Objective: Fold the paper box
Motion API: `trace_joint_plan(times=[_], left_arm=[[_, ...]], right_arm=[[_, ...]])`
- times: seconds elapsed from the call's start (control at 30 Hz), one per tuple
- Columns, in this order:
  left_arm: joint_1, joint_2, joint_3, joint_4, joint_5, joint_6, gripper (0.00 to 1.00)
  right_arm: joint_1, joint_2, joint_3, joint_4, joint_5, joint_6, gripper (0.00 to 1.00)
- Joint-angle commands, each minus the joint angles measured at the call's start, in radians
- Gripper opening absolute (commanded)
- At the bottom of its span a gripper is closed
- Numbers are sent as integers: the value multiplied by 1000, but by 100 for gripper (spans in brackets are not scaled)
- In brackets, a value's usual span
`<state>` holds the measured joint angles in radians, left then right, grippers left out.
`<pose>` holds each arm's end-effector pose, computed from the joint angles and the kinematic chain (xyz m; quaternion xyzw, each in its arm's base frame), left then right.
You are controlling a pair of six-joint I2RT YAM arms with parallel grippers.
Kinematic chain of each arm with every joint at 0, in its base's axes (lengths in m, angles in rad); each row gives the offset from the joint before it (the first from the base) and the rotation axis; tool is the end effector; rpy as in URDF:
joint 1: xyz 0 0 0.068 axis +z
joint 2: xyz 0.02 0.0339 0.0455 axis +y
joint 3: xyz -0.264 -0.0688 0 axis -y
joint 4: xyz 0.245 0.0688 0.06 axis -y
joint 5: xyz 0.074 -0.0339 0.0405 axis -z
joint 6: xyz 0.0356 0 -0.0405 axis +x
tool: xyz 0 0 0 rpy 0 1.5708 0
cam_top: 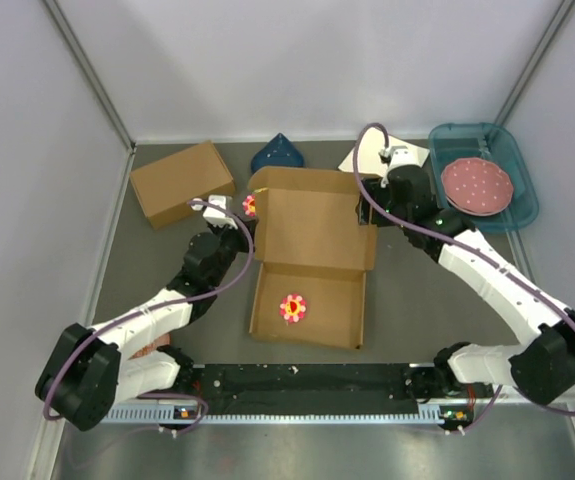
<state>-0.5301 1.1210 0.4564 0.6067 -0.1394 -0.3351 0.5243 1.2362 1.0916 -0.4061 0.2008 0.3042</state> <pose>0.2131 -0.1192 0.2410 0.0231 0.7267 -0.2411 0.6428 0.2435 0.1326 0.3300 -0.0467 0.8684 0.1154 0.4799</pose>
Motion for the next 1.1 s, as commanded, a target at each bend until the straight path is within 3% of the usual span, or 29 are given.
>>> trace_joint_plan(times=[0.0,0.33,0.67,0.83,0.9,0.93,1.07], left_arm=[[-4,-7,-28,180,-65,37,0],[-4,25,-82,341,-103,77,0],[-5,37,-87,363,-135,91,1],[-5,19,-9,205,-152,74,39],[-4,2,42,107,-157,80,45],[-4,-6,57,67,-157,87,53],[-4,-49,181,-157,-106,123,63]], right_arm=[[-41,60,91,-157,-107,-43,65],[-50,184,117,-169,-149,-48,60],[-52,194,140,-171,-186,-68,0],[-41,145,73,-139,-104,-77,0],[-33,126,48,-116,-61,-82,0],[-32,109,31,-100,-51,-83,0],[-29,77,-16,-51,0,-88,0]])
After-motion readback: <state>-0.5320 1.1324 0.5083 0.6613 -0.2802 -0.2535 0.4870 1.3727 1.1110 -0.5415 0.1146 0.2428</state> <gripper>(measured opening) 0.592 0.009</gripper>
